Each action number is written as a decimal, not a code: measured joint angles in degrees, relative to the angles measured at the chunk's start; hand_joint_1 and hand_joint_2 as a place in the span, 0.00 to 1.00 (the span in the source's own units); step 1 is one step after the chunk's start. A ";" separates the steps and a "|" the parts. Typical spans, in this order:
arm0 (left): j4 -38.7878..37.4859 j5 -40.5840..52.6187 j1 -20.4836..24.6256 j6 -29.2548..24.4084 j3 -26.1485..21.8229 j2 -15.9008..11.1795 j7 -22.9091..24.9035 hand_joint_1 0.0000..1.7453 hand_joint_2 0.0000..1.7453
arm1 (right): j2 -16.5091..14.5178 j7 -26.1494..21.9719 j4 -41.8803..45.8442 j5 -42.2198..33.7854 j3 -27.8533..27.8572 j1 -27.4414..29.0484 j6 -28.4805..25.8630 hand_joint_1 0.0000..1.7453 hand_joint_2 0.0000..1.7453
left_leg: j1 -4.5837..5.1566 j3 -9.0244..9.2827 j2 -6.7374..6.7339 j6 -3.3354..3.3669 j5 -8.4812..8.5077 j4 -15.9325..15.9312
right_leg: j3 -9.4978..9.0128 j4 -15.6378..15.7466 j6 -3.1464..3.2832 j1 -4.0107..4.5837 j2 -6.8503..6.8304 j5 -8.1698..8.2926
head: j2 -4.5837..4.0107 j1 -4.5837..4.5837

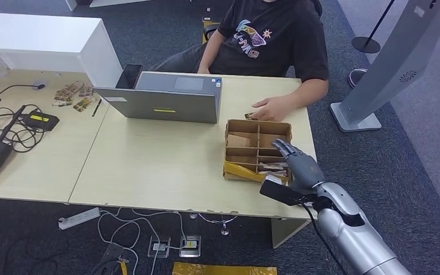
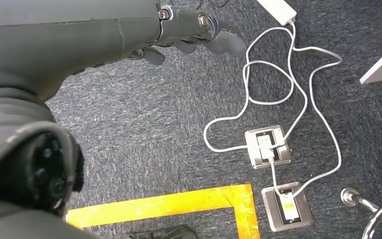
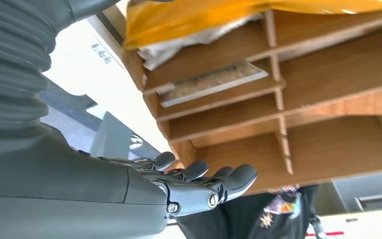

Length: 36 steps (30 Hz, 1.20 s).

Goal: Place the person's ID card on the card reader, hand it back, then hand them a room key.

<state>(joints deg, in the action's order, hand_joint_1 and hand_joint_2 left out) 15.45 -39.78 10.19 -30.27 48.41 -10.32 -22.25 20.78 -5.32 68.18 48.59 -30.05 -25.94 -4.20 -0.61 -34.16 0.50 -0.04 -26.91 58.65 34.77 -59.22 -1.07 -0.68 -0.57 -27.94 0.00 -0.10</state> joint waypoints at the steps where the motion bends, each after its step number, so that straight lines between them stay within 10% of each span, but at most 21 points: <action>1: 0.00 0.04 0.07 -0.01 0.00 0.01 0.00 0.00 0.00 | -0.19 -0.25 0.12 0.09 -0.03 -0.23 -0.04 0.00 1.00 | 0.00 0.00 0.00 0.00 0.00 0.00 | 0.00 0.00 0.00 0.00 0.00 0.00 | 0.00 0.00; 36: 0.00 -0.41 0.47 0.04 0.00 0.29 0.00 0.00 0.00 | -2.34 -0.09 -0.72 0.56 -0.77 -1.47 -0.05 0.00 1.00 | 0.00 0.00 0.00 0.00 0.00 0.00 | 0.02 0.01 0.00 0.00 0.00 0.00 | 0.00 -0.01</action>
<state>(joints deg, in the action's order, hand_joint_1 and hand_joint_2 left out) 15.45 -40.19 10.66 -30.23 48.41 -10.03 -22.25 18.44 -5.41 67.46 49.16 -30.82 -27.41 -4.26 -0.61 -34.16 0.50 -0.04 -26.91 58.65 34.79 -59.21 -1.07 -0.68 -0.57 -27.94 0.00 -0.10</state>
